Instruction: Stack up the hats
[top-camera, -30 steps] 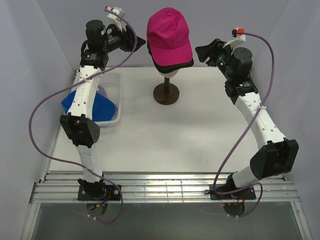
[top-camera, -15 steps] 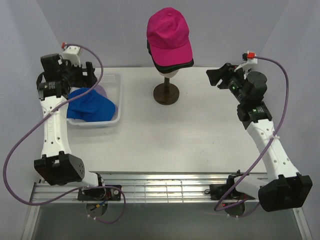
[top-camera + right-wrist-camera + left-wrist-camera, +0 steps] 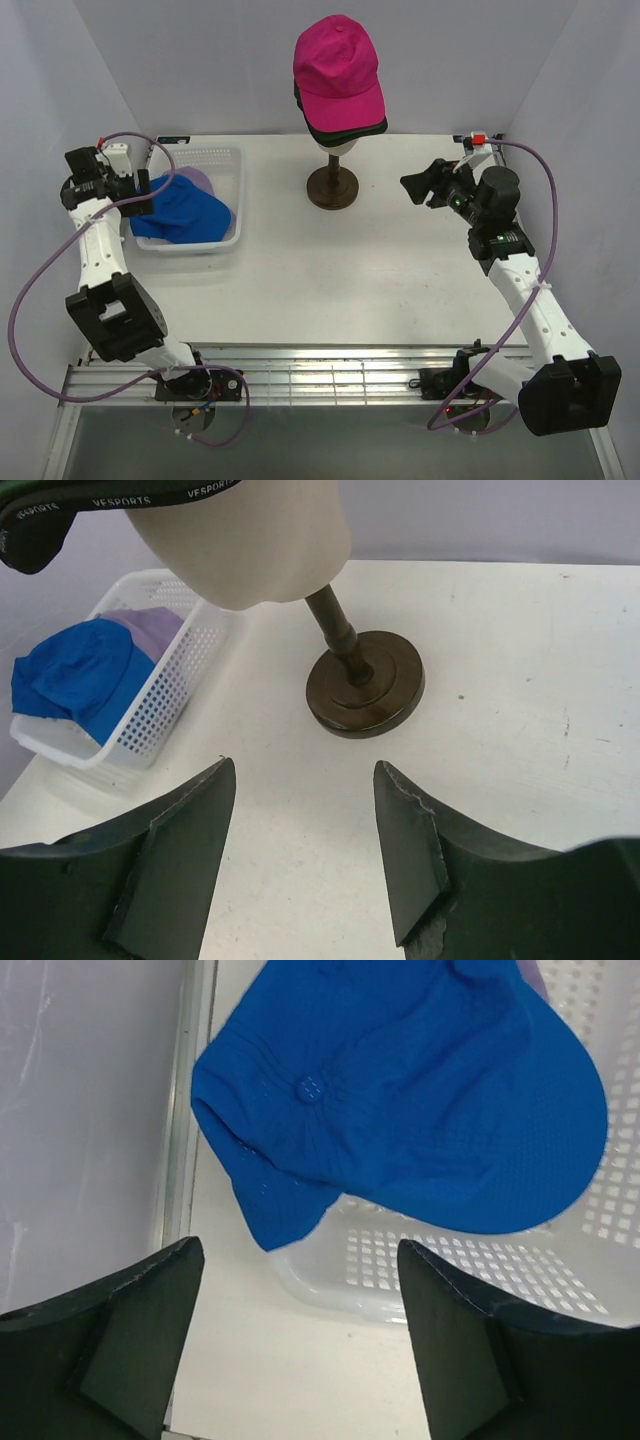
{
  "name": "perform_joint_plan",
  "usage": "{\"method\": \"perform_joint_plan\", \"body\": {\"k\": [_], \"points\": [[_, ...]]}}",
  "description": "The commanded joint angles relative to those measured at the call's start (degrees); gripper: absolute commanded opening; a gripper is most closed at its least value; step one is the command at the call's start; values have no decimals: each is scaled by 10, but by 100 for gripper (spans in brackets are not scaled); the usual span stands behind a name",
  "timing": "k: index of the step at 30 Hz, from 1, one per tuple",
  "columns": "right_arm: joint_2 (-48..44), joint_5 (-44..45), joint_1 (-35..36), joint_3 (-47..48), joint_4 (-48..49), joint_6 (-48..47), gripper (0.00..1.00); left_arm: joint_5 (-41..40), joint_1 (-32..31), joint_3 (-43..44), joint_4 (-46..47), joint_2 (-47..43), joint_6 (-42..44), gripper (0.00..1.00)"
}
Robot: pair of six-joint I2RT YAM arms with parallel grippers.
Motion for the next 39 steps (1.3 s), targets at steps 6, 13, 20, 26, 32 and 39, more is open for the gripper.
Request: {"method": "perform_joint_plan", "body": {"k": [6, 13, 20, 26, 32, 39], "points": [[13, -16, 6, 32, -8, -5, 63, 29, 34, 22, 75, 98, -34, 76], [9, 32, 33, 51, -42, -9, 62, 67, 35, 47, 104, 152, -45, 50], [16, 65, 63, 71, -72, -23, 62, 82, 35, 22, 126, 105, -54, 23], [22, 76, 82, 83, -79, -35, 62, 90, 35, 28, 120, 62, -53, 18], [18, 78, 86, 83, -83, -47, 62, 139, 35, 67, 89, 42, -68, 5], [9, 53, 95, 81, -81, -73, 62, 260, 34, 112, 54, 23, -105, 0]]}}
